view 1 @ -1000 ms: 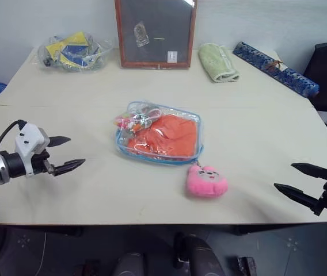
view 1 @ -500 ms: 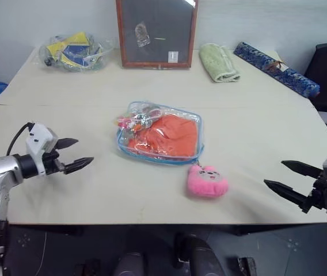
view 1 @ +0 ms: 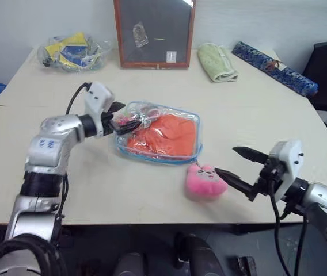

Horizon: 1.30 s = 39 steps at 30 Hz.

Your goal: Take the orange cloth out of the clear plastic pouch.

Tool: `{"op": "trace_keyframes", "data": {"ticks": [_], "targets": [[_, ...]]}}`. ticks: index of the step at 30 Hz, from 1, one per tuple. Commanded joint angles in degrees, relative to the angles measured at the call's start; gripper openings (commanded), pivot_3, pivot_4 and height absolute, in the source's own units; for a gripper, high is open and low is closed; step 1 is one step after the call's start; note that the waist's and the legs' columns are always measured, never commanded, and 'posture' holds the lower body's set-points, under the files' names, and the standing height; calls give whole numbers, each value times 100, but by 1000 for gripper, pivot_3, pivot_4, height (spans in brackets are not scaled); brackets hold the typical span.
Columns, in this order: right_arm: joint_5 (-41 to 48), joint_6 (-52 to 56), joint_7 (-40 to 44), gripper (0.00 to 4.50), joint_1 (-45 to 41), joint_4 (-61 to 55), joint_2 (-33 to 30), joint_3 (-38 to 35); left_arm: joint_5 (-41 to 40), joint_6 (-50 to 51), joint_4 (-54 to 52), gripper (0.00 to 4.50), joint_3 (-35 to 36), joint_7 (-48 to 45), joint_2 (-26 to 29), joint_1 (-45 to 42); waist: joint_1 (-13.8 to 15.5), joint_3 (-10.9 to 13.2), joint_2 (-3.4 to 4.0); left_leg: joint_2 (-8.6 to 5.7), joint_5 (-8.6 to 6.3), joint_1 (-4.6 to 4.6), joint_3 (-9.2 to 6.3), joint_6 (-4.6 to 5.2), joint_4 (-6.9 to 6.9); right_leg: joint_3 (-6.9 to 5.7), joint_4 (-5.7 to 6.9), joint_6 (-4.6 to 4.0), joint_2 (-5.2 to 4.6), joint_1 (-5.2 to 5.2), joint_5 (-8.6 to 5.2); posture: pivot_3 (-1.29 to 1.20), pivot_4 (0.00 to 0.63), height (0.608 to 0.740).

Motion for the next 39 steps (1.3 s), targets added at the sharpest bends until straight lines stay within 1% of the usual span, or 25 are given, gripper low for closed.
{"op": "trace_keyframes", "data": {"ticks": [1, 4, 7, 8, 11, 13, 14, 17, 20, 24, 26, 29, 32, 35, 38, 39], "targets": [[-39, -16, -245, 4500, -210, -167, 92, 135, 620, -476, 800, 4469, -354, 276, -244, -489, 15, 0, 0, 1, 0, -1, -1, 0, 0, -1, 0, 0, 0, 0, 0, 0, 150, 740], [-47, -19, -358, 4500, -351, -174, 150, 308, 892, -631, 1415, 4469, -560, 268, -467, -750, 17, 0, 0, -2, 0, -4, -1, 0, 4, 0, -3, 0, 30, 0, 0, 0, 150, 740], [-73, -42, -413, 4500, -436, -207, 172, 469, 1154, -607, 1918, 4469, -638, 450, -620, -916, 9, 0, 0, 2, 0, -5, -1, 0, 3, 2, -5, -1, 30, 0, 0, 0, 150, 740], [-83, -49, -435, 4500, -456, -202, 176, 507, 1176, -647, 2056, 4287, -595, 512, -669, -956, 9, 0, 0, 2, 0, -5, -1, 0, 3, 3, -6, -1, 30, 0, 0, 0, 150, 740], [-113, -67, -468, 4500, -490, -182, 180, 566, 1051, -670, 2165, 3571, -444, 425, -775, -1017, 10, 0, 0, 7, 0, -4, -1, -1, 4, 7, -4, -1, 25, 0, 0, 0, 150, 740], [-124, -76, -467, 4500, -505, -173, 176, 584, 1046, -731, 2089, 2897, -414, 357, -788, -996, 12, 0, 0, 9, 0, -4, -1, -1, 4, 7, -3, -1, 23, 0, 0, 0, 150, 740], [-126, -77, -467, 4500, -512, -170, 175, 588, 1070, -763, 2070, 2648, -408, 365, -787, -984, 13, 0, 0, 10, 0, -3, -2, -1, 4, 6, -3, -1, 22, -1, 0, 0, 150, 740], [-149, -83, -451, 4500, -539, -126, 172, 613, 1131, -858, 2002, 1700, -365, 423, -736, -933, 15, 0, 0, 11, 0, -4, -4, 0, 4, 5, -3, -1, 19, -1, 0, 0, 150, 740], [-229, -108, -371, 4500, -574, -89, 139, 737, 1050, -551, 1709, 883, -123, 565, -584, -852, 10, 0, 0, 12, 0, -4, -5, 0, 4, 5, -3, -1, 18, -1, 0, 0, 150, 740], [-244, -114, -222, 4500, -706, -58, 117, 860, 830, -12, 1244, 883, 690, 1022, -133, -503, -89, 0, 0, 22, 0, -3, -3, -2, 2, 8, 0, -3, 21, -6, -1, 0, 150, 740], [-203, -92, -105, 4500, -785, -32, 88, 912, 922, 71, 1114, 883, 977, 1208, 260, -152, -154, 0, 0, 26, 1, 0, -4, -9, -1, 7, 4, -7, 21, -6, -3, 0, 150, 740], [-95, -22, 201, 4500, -882, -66, -49, 1004, 1075, -52, 1317, 883, 1395, 1548, 887, 437, -183, 0, 0, 31, -2, 10, -5, -16, -6, 6, 11, -15, 22, -8, -7, 0, 150, 740], [81, 38, 394, 4500, -925, -126, -123, 1017, 1108, -102, 1387, 883, 1761, 1860, 1215, 946, -127, 0, -1, 33, -2, 15, -23, -17, 2, -7, 7, -17, 18, -16, -8, 0, 150, 740], [103, 49, 498, 4500, -962, -87, -166, 1034, 1047, 37, 1091, 883, 2028, 2018, 1327, 1470, -31, 0, -5, 20, -2, 6, -38, -10, 4, -26, 4, -17, -7, -18, -8, 0, 150, 740], [60, 38, 596, 4500, -1079, 55, -174, 1111, 1095, -67, 1061, 883, 2165, 2114, 1445, 1917, 29, -4, -11, 7, -4, 3, -40, 5, 5, -35, 4, -13, -27, -18, -6, 0, 150, 740], [46, 38, 620, 4500, -1120, 102, -167, 1135, 1107, -94, 1079, 1095, 2201, 2154, 1468, 1988, 29, -4, -12, 4, -4, 2, -41, 8, 6, -38, 4, -12, -33, -18, -6, 0, 150, 740]]}}
